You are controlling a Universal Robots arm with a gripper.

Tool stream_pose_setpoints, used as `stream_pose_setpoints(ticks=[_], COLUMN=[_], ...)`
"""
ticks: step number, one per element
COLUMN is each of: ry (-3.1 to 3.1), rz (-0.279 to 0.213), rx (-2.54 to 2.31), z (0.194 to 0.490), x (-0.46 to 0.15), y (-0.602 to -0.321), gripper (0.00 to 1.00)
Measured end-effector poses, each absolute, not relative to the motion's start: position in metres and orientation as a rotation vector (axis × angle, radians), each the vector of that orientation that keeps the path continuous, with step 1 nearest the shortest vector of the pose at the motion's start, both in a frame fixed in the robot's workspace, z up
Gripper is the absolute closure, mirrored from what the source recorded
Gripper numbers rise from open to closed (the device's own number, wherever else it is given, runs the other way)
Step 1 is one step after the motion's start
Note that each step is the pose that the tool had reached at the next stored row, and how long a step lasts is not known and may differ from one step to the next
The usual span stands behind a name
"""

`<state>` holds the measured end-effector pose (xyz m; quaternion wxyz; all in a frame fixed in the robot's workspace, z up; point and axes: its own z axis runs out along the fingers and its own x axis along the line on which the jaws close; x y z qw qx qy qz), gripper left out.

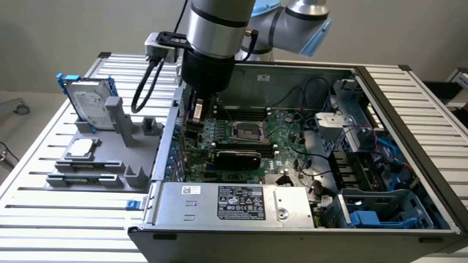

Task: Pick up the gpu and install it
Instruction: 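Insert the gpu into the slot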

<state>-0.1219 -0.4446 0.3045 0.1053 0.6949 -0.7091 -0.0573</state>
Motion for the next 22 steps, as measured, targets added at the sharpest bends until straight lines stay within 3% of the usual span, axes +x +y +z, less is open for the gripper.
stream_pose_setpoints(ticks=[5,16,22], ry=[-2.109,-2.195,-2.224], rz=[-0.137,0.023,0.068], rx=[2.064,2.140,2.165], z=[0.306,0.306,0.307], x=[-0.115,-0.098,-0.095], y=[-0.445,-0.445,-0.445], gripper=[0.89,0.89,0.89])
